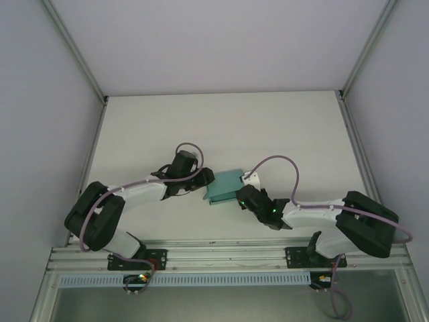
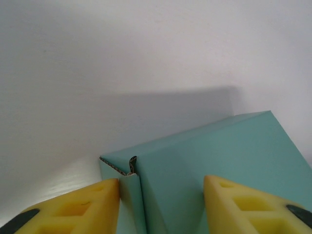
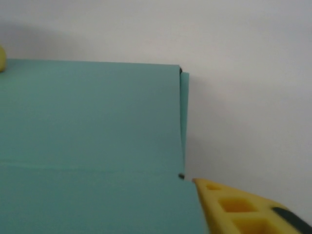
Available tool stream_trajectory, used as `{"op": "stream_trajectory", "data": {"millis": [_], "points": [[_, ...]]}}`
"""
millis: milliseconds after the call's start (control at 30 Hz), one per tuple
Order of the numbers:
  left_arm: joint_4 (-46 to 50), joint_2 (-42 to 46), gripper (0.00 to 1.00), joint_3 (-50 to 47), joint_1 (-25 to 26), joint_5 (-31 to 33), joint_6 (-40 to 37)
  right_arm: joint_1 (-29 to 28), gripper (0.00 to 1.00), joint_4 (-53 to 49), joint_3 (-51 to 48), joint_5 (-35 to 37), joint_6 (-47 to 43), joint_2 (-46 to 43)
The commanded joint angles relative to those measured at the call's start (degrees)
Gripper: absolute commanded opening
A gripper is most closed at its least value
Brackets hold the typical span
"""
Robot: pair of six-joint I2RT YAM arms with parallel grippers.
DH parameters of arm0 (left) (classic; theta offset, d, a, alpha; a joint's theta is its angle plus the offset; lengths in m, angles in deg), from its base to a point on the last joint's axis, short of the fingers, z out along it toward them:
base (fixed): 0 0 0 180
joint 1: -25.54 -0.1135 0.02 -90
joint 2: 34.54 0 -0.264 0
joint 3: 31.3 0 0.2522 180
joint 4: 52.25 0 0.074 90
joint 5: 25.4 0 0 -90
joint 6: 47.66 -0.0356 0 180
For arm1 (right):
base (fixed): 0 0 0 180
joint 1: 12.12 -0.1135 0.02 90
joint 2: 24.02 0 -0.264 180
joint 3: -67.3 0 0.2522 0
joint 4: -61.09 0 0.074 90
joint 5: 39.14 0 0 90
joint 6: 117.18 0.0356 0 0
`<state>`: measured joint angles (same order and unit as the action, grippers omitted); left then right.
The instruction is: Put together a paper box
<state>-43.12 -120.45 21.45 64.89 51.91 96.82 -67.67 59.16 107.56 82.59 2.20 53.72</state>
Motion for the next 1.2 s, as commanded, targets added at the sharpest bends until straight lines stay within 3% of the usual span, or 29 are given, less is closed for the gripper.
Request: {"op": "stream_trajectory", "data": {"millis": [0,67,300,433,600,733,867,1167], "points": [[1.1,-2.4,0.43,-1.9,0.3,0.4,-0.4,-0.4,0.49,-7.4,-1.1,-2.8,2.8,-4.9],[0.9,-3.3,0.41,-2.0,0.4,0.8,-1.0,-0.4,0.63,-10.6,-2.2,-5.1,3.1,-7.9],[0.8,-5.9,0.38,-2.3,0.1,1.7,-4.5,0.0,0.99,-26.2,-4.3,-14.3,2.5,-21.5],[1.5,-7.1,0.36,-2.2,-0.4,4.1,-7.6,3.8,1.00,-28.5,-3.7,-20.8,0.2,-29.1],[-0.6,-8.9,0.32,-2.6,-1.4,4.0,-11.1,15.2,1.00,-29.2,-2.0,-34.0,1.0,-34.0],[-7.8,-11.2,0.27,-4.8,-3.1,-0.8,-10.6,23.7,1.00,-23.4,-0.4,-40.7,3.3,-30.1],[-15.3,-13.0,0.23,-7.7,-5.6,-3.6,-9.4,28.9,1.00,-19.4,4.2,-47.1,5.8,-18.9],[-23.4,-11.4,0.21,-12.9,-7.9,-3.5,-9.2,29.8,0.99,-11.5,14.3,-57.6,6.9,4.5]]}}
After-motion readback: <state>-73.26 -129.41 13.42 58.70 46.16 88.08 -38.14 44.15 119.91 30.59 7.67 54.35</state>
